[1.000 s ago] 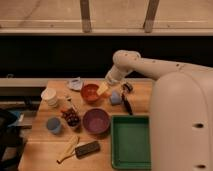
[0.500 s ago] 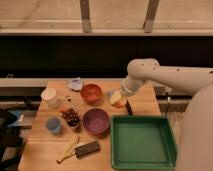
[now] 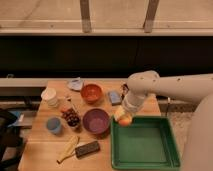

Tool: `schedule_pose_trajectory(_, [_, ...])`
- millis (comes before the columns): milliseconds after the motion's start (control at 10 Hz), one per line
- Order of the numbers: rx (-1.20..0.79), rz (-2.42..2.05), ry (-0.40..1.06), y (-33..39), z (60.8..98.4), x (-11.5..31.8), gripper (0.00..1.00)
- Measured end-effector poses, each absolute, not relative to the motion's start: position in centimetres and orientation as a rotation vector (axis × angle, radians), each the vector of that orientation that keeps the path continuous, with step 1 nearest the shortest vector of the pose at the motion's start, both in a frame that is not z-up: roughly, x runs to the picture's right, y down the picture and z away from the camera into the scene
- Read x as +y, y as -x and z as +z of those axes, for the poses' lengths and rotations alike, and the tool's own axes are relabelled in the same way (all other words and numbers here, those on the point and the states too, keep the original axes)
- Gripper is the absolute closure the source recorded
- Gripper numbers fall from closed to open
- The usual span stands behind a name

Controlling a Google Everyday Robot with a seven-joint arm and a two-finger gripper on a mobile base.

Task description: Place apple in tray

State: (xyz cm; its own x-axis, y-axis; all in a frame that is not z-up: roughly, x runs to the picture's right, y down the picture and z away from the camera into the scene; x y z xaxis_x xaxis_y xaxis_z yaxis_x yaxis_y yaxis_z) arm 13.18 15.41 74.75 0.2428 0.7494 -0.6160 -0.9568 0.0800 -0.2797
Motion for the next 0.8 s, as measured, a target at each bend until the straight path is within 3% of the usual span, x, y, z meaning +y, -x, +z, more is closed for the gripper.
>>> schedule_pose_trajectory(100, [0.39, 1.354, 0.735, -14.3, 74.6, 16.7, 0.95])
schedule_pose_trajectory(500, [0.466, 1.451, 0.796, -16.7, 75.4, 19.8, 0.6])
schedule_pose_trajectory(800, [0.463, 1.449, 0.796, -16.5, 75.5, 19.7, 0.59])
